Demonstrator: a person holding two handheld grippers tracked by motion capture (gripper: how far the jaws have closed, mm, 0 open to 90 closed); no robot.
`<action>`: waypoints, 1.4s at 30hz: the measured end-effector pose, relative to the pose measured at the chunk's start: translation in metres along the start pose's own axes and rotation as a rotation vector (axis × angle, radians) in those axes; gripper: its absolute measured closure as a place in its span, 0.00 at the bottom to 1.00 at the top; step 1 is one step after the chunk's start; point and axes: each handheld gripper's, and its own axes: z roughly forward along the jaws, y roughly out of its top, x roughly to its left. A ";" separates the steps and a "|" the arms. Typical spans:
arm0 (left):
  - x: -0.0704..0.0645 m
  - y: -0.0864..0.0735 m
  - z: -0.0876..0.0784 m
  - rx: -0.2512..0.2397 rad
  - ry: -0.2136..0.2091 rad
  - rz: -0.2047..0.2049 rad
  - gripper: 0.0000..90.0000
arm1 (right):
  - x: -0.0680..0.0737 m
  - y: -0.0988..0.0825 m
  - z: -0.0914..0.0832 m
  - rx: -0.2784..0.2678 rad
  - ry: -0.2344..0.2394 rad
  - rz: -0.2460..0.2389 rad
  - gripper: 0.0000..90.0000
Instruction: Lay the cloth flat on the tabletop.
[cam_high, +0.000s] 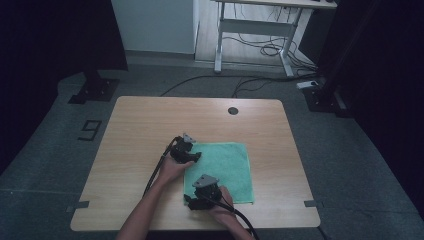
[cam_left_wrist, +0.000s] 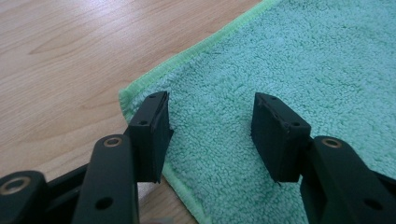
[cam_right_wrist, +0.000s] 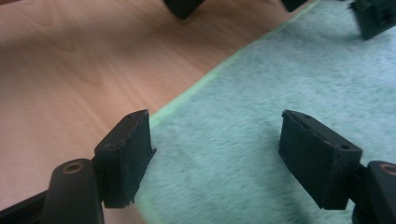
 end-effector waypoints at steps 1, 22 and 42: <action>0.000 0.000 0.000 -0.001 0.000 0.001 0.53 | 0.002 -0.001 -0.001 -0.001 0.001 -0.005 0.29; 0.000 -0.002 0.002 -0.024 0.002 -0.001 0.53 | -0.109 -0.005 -0.026 -0.032 -0.151 0.168 0.35; 0.001 -0.003 0.002 -0.031 0.000 0.001 0.53 | -0.191 -0.007 -0.009 -0.013 -0.315 0.331 0.32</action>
